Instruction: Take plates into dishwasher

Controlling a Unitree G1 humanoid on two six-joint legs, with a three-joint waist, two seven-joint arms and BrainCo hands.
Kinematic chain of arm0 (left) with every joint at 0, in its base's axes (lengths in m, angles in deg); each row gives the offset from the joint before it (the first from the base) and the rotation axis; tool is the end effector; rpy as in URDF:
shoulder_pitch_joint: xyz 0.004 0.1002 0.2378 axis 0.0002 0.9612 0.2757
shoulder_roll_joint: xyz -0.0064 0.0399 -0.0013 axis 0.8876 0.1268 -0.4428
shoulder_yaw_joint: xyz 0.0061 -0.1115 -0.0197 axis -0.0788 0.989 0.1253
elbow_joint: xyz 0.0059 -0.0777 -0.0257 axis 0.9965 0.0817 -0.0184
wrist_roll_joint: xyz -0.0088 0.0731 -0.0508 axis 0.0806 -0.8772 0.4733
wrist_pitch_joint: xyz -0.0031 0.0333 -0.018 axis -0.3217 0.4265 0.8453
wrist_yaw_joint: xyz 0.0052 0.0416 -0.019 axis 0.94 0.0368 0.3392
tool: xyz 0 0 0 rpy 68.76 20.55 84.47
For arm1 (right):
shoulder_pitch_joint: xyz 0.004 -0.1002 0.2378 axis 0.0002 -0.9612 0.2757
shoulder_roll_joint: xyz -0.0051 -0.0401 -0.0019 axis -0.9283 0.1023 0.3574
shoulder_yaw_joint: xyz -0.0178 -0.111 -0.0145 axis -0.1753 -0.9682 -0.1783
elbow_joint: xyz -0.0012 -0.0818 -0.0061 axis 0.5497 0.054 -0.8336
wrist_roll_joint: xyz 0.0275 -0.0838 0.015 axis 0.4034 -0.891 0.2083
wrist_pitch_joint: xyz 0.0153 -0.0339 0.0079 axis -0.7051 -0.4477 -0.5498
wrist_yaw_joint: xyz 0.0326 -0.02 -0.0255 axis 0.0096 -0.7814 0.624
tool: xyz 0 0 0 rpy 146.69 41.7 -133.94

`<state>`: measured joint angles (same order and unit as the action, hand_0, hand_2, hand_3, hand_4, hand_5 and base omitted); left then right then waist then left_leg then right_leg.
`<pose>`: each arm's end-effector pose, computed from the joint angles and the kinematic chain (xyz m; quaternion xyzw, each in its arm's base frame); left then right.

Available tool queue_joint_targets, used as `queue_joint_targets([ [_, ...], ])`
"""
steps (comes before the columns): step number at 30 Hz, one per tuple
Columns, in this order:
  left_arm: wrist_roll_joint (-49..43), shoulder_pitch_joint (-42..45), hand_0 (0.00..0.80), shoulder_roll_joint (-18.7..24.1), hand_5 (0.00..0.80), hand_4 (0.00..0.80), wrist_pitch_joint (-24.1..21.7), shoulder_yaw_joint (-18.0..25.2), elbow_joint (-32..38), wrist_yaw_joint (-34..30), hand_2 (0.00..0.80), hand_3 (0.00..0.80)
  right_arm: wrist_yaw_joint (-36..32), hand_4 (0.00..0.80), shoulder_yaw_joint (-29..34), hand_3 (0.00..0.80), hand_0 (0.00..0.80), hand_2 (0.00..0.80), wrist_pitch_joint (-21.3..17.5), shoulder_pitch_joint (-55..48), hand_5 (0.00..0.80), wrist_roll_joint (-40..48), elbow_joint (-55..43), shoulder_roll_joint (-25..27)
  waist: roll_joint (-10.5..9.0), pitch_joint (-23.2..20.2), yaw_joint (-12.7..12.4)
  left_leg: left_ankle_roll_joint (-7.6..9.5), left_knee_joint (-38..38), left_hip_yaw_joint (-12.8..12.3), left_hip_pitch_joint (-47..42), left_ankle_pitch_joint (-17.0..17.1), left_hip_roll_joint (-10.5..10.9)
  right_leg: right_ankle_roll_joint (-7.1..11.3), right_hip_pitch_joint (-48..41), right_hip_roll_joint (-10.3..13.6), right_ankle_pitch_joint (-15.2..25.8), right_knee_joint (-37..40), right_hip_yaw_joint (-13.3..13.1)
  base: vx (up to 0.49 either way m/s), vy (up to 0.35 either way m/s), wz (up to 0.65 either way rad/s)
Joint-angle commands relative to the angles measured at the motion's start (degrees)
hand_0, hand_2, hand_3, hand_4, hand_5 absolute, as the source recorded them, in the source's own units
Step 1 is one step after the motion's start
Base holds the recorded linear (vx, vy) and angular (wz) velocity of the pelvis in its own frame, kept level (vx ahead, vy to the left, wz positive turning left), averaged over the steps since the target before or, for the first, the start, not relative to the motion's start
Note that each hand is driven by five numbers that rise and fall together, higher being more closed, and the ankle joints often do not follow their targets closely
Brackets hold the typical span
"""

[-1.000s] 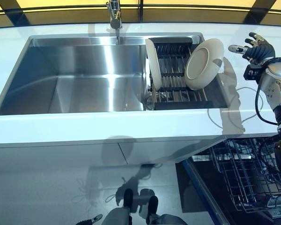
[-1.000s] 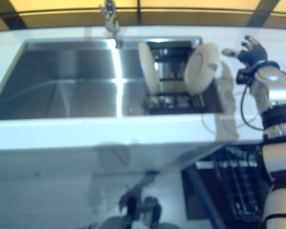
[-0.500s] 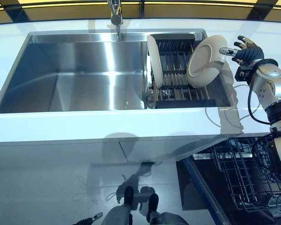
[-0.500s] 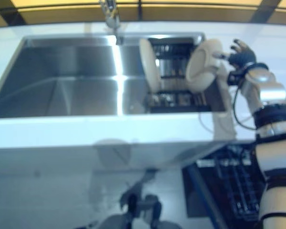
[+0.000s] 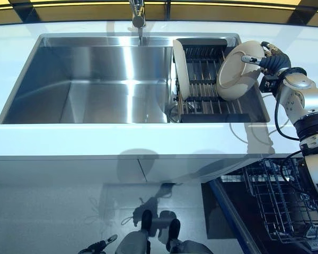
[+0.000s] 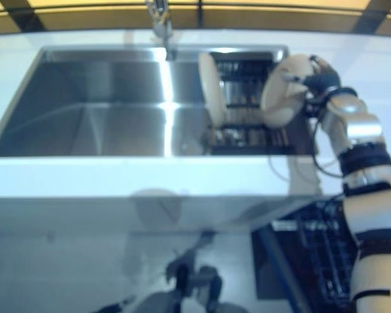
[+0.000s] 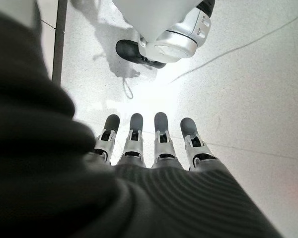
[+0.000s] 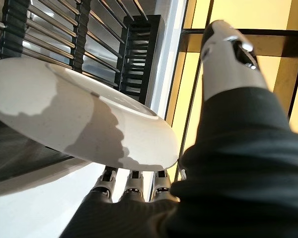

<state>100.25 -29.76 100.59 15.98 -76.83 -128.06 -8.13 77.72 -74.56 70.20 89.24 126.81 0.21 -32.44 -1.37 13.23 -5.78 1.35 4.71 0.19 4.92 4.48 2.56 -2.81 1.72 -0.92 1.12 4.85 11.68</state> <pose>0.0704 0.2398 -0.1118 -0.0387 0.5958 0.1129 0.7942 0.3449 -0.2697 0.2563 -0.0759 -0.0267 -0.0781 0.9937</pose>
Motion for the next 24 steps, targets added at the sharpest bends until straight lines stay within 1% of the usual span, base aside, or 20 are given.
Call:
queue_joint_targets([
  [1,0.6,-0.2,0.000,0.4,0.000,0.000,-0.6,-2.9,-2.0,0.3,0.000,0.000,0.1,0.000,-2.8,0.000,0.000,0.000,-1.6,3.0,0.000,0.6,-4.1,0.9,-1.55,-1.8,-0.6,-4.07,0.3,1.0,1.8,0.7,-2.6,8.10,3.7,8.0,6.5,0.2,-1.3,0.000,0.000,0.00],
  [14,1.4,-0.7,0.000,0.1,0.000,0.000,-1.1,-3.2,-2.0,0.3,0.000,0.000,-0.1,0.000,-2.5,0.000,0.000,0.000,-0.7,2.5,0.000,2.4,-3.3,0.1,-1.52,-1.3,-0.4,-4.09,0.3,0.7,1.9,0.8,-2.6,8.11,4.0,8.1,6.8,0.2,-1.3,0.000,0.000,0.00],
  [20,1.4,-0.7,0.000,0.0,0.000,0.000,-1.7,-3.2,-1.9,0.1,0.000,0.000,0.4,0.000,-1.7,0.000,0.000,0.000,-1.7,2.3,0.000,2.8,-2.5,-0.1,-1.38,-1.2,-0.4,-4.11,0.3,0.7,1.9,0.9,-2.7,8.09,4.1,8.0,6.8,0.2,-1.4,0.000,0.000,0.00],
  [24,1.4,-0.7,0.000,0.0,0.000,0.000,-1.8,-3.3,-1.9,0.0,0.000,0.000,1.2,0.000,-0.8,0.000,0.000,0.000,-2.0,2.4,0.000,5.3,-1.8,0.1,-1.42,-1.2,-0.4,-4.13,0.3,0.6,1.9,0.8,-2.7,8.11,4.0,8.0,6.8,0.2,-1.5,0.000,0.000,0.00],
])
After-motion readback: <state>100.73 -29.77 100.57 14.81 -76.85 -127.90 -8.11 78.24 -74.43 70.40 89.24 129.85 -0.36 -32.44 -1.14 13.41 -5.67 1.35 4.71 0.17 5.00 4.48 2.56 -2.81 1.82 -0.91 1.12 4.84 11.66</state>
